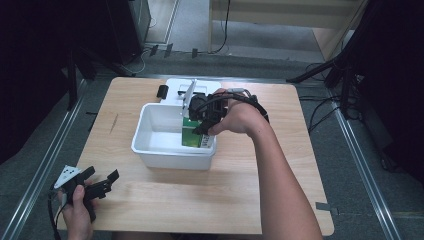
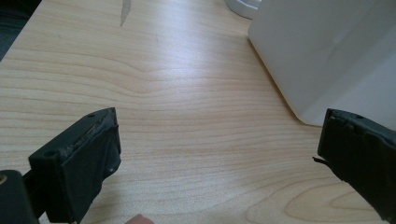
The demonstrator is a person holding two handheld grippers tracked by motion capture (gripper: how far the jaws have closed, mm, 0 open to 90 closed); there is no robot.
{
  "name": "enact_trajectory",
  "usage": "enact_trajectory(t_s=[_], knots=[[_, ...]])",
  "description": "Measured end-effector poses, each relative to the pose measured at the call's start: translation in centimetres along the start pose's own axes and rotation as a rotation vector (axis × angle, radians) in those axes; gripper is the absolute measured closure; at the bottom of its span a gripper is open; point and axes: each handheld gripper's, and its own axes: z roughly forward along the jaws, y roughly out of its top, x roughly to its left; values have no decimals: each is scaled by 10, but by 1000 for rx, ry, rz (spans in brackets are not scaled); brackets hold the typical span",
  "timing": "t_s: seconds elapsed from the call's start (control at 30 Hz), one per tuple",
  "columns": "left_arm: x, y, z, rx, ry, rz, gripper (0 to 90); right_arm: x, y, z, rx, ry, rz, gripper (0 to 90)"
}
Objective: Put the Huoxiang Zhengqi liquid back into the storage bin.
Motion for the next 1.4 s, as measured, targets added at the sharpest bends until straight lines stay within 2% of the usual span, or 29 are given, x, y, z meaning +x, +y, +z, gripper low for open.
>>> enact_trajectory(t_s=[0.07,0.2,0.3,0.77,1.0,1.03,1.27,1.33,1.4], knots=[[0,0,0,-3,0,-3,0,0,-2,4,-1,2,14,643],[0,0,0,-3,0,-3,0,0,-5,13,-12,4,10,642],[0,0,0,-3,0,-3,0,1,-6,21,-2,9,21,641],[0,0,0,-2,-1,-3,0,1,-8,46,24,38,16,637],[0,0,0,-2,-1,-3,0,1,-9,49,41,37,32,625],[0,0,0,-3,0,-4,0,0,-10,46,29,30,53,627],[0,0,0,-12,4,-5,0,-1,-14,42,18,26,56,618],[0,0,-1,-16,6,-1,0,0,-15,40,13,20,73,601],[-1,-1,-1,-32,11,6,0,0,-16,39,3,27,92,546]])
